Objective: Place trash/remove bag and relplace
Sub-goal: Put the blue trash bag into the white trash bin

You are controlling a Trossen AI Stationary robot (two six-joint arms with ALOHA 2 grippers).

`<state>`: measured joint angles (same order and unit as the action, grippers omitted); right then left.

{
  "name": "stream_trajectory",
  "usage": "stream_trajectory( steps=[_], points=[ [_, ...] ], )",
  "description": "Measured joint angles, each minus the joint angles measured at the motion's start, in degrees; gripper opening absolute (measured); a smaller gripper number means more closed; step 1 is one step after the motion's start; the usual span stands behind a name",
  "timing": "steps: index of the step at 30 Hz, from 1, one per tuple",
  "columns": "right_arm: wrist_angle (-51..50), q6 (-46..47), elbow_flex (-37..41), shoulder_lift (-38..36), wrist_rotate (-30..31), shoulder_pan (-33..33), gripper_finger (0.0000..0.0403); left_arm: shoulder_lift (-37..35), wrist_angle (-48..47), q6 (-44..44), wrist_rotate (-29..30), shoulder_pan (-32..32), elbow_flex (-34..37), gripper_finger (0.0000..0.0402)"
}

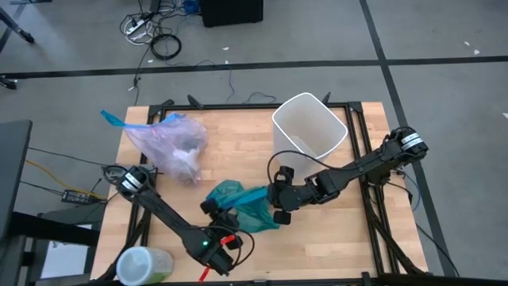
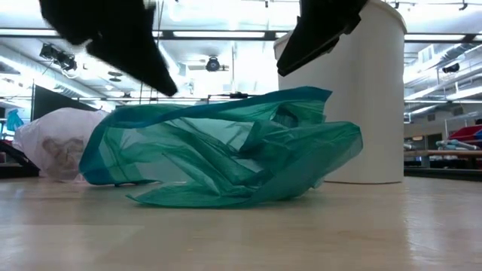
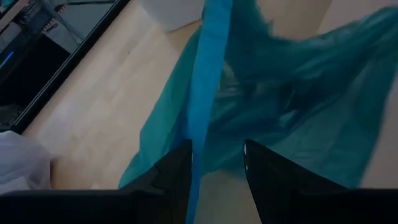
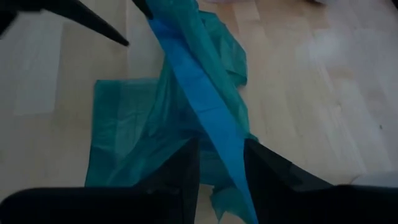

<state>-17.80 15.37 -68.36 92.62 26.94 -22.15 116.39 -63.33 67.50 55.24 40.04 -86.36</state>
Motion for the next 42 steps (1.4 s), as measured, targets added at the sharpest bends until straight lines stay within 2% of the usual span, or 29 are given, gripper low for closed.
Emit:
stream_trajectory(
  steps=[20,24,31,42],
  points=[
    [-0.36,-0.01,0.00,0.00,-1.54,-0.05,0.0112,0.64,2.23,0.03,-0.55,-2.99,4.27,0.0147],
    [-0.35,0.01,0.00,0.00,-1.66,-0.37,0.0112,0.64,2.14,-0.02,-1.11,-3.44,4.00,0.0116],
    [-0.37,0.03,0.00,0.00,-1.66,-0.76,0.0112,0.64,3.09,-4.21,-3.54,-3.75,3.88,0.0015],
    [-0.37,2.93,0.00,0.00,-2.45,-1.69,0.0107,-0.12,3.20,-5.81,-5.02,-4.96,0.09,0.0003]
  ],
)
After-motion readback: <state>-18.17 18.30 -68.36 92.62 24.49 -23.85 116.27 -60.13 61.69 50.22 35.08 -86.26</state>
